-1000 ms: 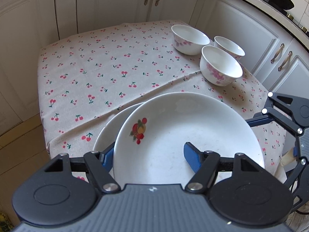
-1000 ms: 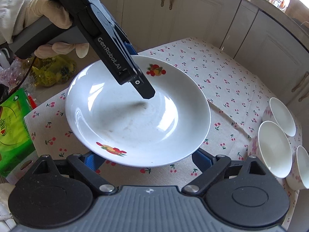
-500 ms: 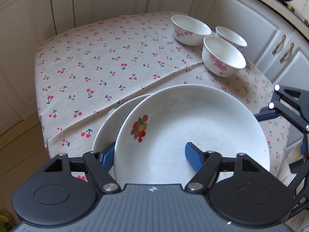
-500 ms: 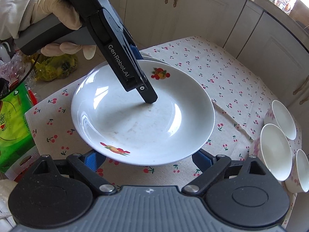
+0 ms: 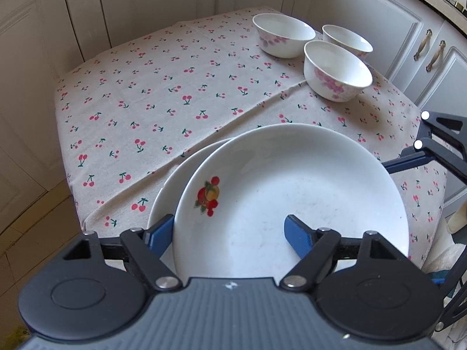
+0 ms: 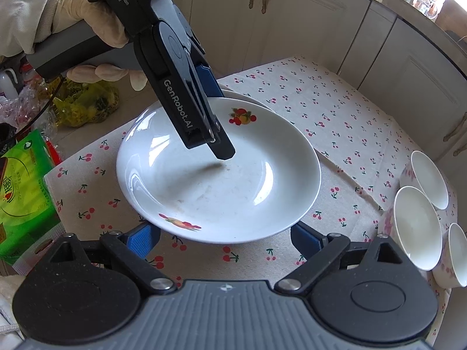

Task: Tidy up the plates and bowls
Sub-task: 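Lower the fruit-decal plate onto the plate stack and open the left tool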

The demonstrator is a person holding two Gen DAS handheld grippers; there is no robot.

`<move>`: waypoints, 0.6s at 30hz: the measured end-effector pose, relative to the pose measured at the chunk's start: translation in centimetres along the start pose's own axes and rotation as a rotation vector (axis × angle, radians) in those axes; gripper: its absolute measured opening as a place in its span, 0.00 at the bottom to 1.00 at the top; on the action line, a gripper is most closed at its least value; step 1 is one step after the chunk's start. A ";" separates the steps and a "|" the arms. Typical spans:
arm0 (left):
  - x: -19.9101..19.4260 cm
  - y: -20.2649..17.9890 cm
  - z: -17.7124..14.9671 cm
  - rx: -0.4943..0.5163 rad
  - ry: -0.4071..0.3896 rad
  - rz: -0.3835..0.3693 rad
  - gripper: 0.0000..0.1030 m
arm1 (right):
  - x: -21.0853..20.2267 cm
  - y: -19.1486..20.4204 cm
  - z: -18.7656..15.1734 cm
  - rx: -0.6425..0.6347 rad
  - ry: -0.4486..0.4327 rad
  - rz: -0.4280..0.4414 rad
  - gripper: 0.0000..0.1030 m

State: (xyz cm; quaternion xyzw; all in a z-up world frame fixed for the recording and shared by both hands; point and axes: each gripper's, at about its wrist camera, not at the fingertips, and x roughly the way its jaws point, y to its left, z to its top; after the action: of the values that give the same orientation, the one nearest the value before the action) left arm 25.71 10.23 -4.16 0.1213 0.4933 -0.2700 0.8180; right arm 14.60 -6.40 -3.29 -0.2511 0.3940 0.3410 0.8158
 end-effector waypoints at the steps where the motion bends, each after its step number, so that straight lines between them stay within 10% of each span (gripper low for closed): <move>1: 0.0 0.0 0.0 -0.001 -0.001 -0.002 0.79 | 0.1 0.0 0.0 0.001 0.000 -0.001 0.96; 18: -0.6 -0.1 0.4 0.036 -0.007 0.027 0.82 | 0.4 0.1 0.0 0.011 0.001 0.001 0.96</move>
State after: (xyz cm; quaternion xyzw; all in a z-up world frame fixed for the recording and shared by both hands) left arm 25.72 10.20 -3.41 0.1417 0.4840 -0.2679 0.8209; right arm 14.68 -6.15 -3.62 -0.2465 0.3965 0.3392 0.8167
